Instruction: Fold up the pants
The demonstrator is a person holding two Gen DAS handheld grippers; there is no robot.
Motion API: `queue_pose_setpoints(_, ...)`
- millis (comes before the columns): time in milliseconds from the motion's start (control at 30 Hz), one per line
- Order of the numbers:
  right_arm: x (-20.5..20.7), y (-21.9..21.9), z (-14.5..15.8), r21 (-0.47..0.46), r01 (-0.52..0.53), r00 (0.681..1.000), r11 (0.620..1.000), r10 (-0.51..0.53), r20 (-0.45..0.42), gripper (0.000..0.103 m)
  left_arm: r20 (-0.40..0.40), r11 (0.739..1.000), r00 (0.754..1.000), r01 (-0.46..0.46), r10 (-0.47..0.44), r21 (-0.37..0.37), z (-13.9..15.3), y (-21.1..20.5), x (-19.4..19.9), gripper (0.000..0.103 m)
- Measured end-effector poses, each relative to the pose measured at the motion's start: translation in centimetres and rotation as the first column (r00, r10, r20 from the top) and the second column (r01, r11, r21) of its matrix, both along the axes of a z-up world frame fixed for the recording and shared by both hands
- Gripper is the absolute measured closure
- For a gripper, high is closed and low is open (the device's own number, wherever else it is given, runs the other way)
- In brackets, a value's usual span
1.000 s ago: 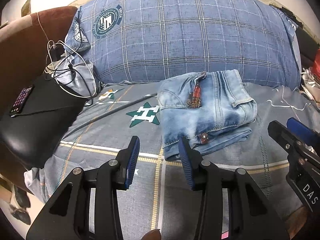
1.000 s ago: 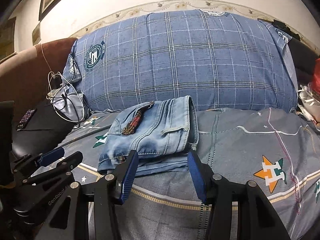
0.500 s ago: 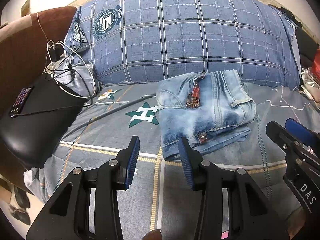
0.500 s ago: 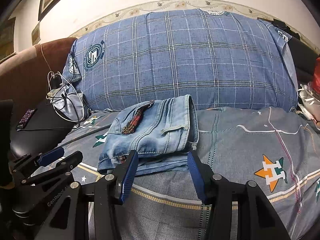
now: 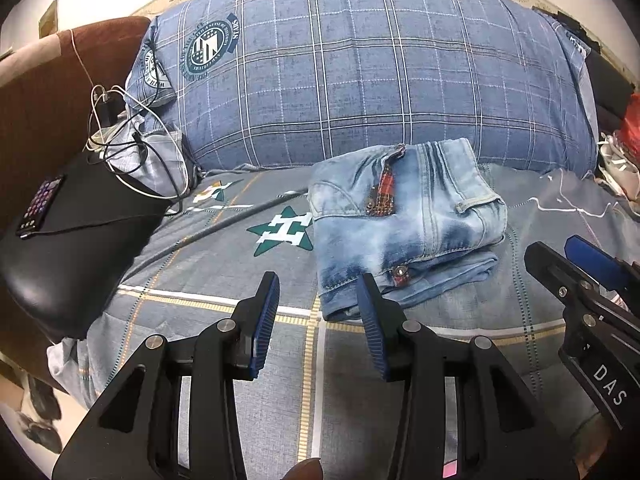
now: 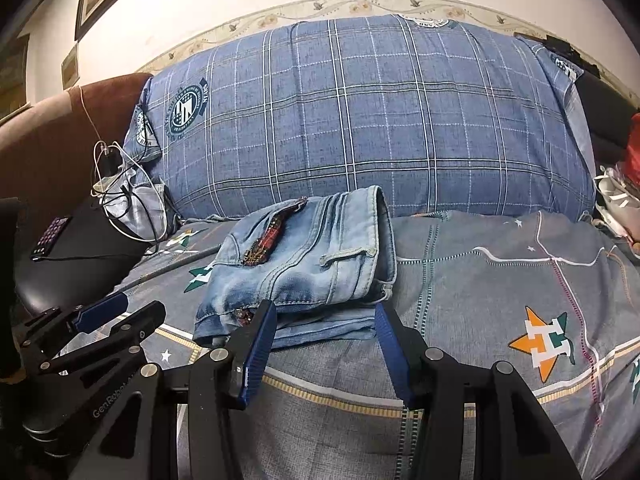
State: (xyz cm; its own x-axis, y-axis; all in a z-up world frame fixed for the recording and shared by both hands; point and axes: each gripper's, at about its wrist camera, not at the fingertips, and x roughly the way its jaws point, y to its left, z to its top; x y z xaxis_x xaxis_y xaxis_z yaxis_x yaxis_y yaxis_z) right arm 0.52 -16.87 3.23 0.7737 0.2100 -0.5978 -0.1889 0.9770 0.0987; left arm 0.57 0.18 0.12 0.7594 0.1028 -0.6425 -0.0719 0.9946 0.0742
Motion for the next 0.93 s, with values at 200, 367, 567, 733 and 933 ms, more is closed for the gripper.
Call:
queue_pose_setpoints(200,0.18,-0.08,-0.31,0.015,0.001,1.0,1.0,0.0,-0.017,0.054,-0.005,1.0,1.0,-0.002,0.002,0.001,-0.05,0.0,-0.01,0.063)
queue_pose_setpoints(367,0.19,0.02,-0.52,0.022,0.002,1.0,1.0,-0.002,-0.028,0.054,-0.008,1.0,1.0,-0.001,0.001,0.003,-0.07,0.01,-0.01,0.063)
queue_pose_setpoints(567,0.18,0.0,-0.61,0.026,0.004,0.999,1.0,-0.003,-0.032,0.054,-0.011,1.0,1.0,0.0,0.001,0.008,-0.14,-0.03,0.06,0.063)
queue_pose_setpoints(733,0.2,-0.03,-0.59,0.03,0.006,0.999,1.0,-0.005,-0.034,0.054,-0.013,1.0,1.0,0.0,0.0,0.008,-0.18,-0.08,0.11,0.063)
queue_pose_setpoints(933,0.37,-0.09,-0.78,0.036,0.005,0.999,0.999,-0.003,-0.043,0.054,-0.027,1.0,0.999,0.023,-0.023,0.005,-0.7,-0.2,0.54,0.063)
